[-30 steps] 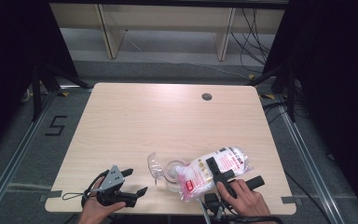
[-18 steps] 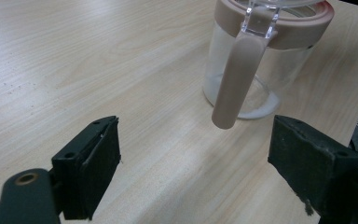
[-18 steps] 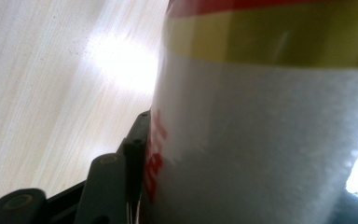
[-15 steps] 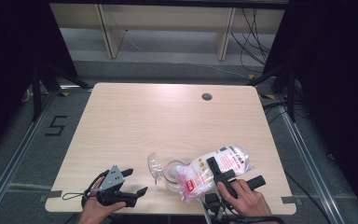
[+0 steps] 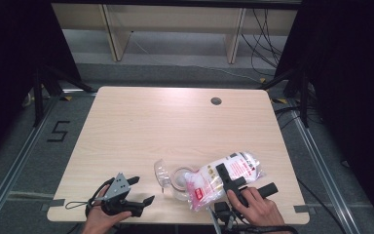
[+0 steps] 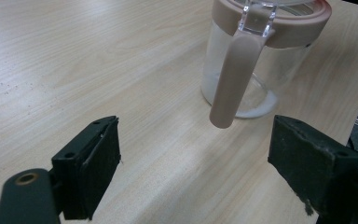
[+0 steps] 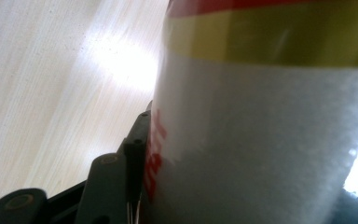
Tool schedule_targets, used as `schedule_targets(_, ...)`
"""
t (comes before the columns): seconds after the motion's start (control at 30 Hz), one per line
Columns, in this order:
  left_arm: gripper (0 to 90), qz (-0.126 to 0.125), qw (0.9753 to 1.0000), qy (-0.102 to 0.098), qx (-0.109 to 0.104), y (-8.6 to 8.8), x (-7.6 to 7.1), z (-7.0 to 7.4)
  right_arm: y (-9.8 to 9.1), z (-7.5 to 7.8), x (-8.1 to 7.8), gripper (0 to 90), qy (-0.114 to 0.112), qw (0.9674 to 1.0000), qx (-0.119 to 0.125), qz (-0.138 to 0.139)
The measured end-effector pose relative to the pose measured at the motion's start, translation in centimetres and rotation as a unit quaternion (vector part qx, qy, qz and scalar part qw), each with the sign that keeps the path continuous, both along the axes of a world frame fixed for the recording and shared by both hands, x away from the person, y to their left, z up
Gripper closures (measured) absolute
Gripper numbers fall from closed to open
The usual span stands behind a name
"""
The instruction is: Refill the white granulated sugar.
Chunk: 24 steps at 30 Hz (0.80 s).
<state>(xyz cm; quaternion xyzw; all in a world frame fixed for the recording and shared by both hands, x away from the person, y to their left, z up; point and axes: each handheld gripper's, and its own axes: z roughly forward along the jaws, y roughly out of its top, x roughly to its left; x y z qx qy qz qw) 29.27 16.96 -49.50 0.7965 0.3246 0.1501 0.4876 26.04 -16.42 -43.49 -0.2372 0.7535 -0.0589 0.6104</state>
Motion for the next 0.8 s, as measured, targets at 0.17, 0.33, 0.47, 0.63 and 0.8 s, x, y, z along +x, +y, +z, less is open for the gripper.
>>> schedule_targets(0.17, 16.1, -0.005, 1.0000, -0.005, 0.004, 0.01, 0.06, 0.01, 0.03, 0.21, -0.04, 51.9, -0.001, 1.0000, -0.001, 0.002)
schedule_targets(0.33, 16.1, -0.008, 0.9999, -0.011, 0.008, 0.10, 0.14, 0.05, 0.05, 0.27, -0.07, 52.0, 0.000, 1.0000, 0.001, 0.001)
schedule_targets(0.47, 16.1, -0.009, 0.9999, -0.009, 0.008, 0.04, 0.08, 0.05, 0.10, 0.39, -0.05, 52.0, -0.001, 1.0000, -0.003, 0.006)
schedule_targets(0.63, 16.1, -0.008, 0.9999, -0.010, 0.006, 0.06, 0.11, 0.06, -0.06, 0.44, -0.10, 52.1, 0.001, 1.0000, 0.001, 0.000)
schedule_targets(0.8, 16.1, -0.003, 1.0000, -0.006, -0.001, 0.04, 0.08, -0.01, -0.17, 0.56, -0.09, 52.2, -0.002, 1.0000, -0.001, 0.000)
